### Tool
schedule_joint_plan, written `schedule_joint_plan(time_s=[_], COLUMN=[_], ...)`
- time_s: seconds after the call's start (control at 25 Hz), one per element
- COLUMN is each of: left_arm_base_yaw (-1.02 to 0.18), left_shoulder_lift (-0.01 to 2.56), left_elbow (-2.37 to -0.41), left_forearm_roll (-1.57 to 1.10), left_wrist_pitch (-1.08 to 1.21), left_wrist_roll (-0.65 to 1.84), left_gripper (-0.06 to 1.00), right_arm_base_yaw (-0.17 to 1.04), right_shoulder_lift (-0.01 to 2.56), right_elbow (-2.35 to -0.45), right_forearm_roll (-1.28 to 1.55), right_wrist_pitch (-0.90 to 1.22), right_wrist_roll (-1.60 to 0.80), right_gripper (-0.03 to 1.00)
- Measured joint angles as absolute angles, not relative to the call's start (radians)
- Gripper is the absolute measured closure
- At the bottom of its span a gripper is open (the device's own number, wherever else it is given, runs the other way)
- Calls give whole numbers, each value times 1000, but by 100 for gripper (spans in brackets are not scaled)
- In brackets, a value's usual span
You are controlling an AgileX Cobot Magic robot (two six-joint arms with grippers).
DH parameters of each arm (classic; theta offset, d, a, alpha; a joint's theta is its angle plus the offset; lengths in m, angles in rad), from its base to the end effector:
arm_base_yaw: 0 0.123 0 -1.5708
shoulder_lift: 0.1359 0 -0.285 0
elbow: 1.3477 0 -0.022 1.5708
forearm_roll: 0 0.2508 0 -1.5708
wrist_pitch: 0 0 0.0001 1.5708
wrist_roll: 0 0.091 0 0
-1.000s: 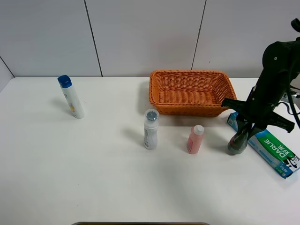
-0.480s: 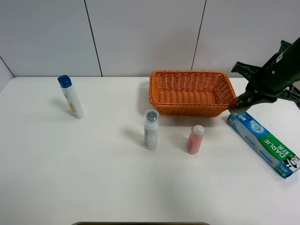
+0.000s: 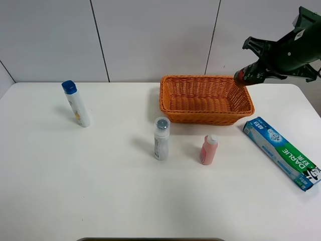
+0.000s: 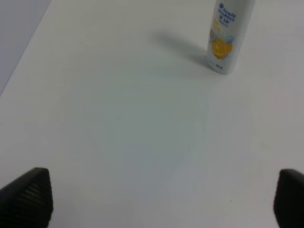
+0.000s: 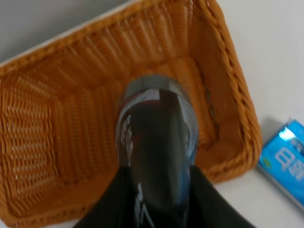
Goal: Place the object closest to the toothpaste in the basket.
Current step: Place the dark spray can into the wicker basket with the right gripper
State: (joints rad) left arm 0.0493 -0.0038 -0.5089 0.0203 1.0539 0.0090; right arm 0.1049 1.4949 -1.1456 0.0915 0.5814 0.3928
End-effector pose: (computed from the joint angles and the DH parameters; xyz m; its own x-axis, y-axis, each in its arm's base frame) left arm -0.0063 0.0013 0.2803 -0.4391 -0.0026 -0.8984 -0.0568 0.9981 0.0248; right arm 0.3232 0.0386 0.2959 -0.7237 0.3780 -0.5773 0.2125 0.9180 0.3347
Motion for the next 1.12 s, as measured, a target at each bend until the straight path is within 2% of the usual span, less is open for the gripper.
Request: schedule_joint_plan(time_s=[0.44, 1.12], left_arm_base_yaw=[49, 49], left_shoulder_lift=[-4, -4], left_elbow=[-509, -509], left_forearm_roll=[20, 20], left_wrist_pitch=[1054, 1054], left_wrist_roll=[9, 9], left_gripper=[0, 0], right_arm_base_yaw=[105, 105], right_shoulder_lift=[1771, 1911], right_elbow=[-1146, -1189], right_forearm_roll=[144, 146], right_wrist_pitch=[291, 188], right_wrist_roll=[379, 379], right_gripper=[71, 71])
